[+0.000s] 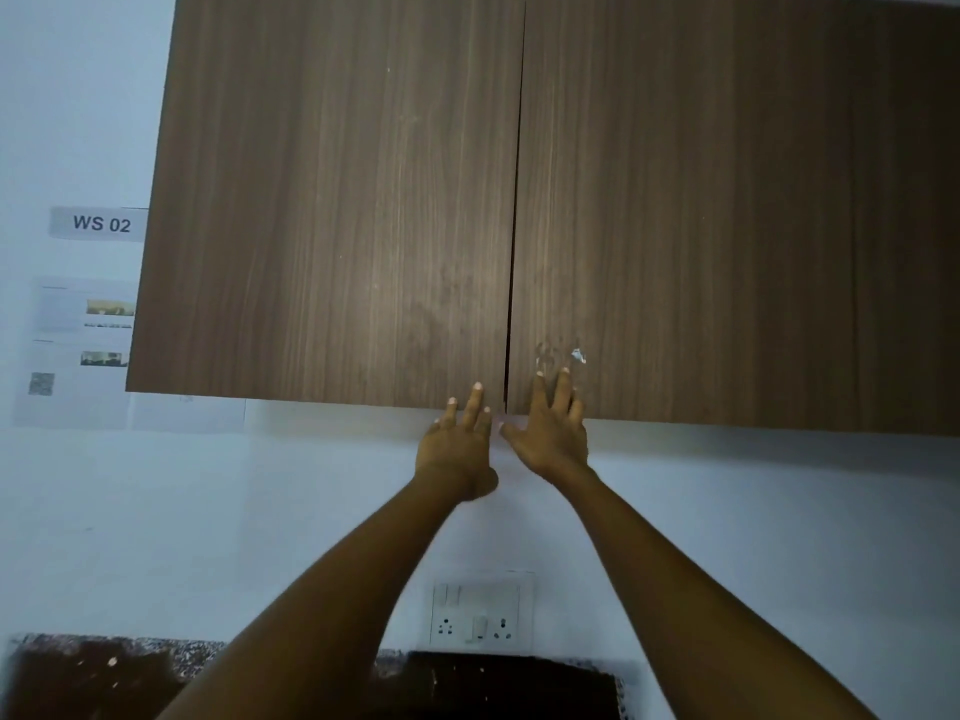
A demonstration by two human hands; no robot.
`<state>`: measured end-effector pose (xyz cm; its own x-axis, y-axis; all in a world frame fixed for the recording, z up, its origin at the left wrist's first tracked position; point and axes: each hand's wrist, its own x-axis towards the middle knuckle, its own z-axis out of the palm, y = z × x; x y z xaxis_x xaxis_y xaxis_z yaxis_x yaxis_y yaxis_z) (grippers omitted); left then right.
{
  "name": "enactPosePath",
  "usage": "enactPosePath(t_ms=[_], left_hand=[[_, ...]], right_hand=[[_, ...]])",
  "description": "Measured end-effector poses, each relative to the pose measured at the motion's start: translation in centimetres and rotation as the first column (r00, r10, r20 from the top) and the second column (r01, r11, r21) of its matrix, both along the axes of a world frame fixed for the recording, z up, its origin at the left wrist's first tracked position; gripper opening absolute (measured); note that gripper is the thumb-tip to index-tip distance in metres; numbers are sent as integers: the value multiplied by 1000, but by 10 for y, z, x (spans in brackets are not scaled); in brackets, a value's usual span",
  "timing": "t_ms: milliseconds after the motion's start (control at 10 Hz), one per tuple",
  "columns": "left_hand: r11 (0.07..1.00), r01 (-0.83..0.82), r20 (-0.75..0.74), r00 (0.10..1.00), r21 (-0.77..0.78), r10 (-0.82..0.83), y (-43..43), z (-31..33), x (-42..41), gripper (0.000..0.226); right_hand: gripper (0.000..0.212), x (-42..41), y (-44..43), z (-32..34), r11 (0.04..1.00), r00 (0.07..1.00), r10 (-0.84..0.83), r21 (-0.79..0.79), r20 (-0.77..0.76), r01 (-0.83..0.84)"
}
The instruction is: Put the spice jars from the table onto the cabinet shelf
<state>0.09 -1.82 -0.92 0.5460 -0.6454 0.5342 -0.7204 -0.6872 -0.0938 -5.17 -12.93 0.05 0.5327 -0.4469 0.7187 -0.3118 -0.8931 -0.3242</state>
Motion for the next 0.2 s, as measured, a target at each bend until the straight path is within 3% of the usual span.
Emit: enactPosePath(t_ms=[100, 200], left_hand=[[1000, -18, 30, 999, -12, 18, 13, -2, 0, 73], [997, -36, 100, 994, -67, 42, 28, -8, -1, 69]], right_hand=[[80, -25, -12, -7, 996, 980, 85, 35, -181, -80], [78, -49, -21, -18, 993, 979, -34, -115, -201, 11]])
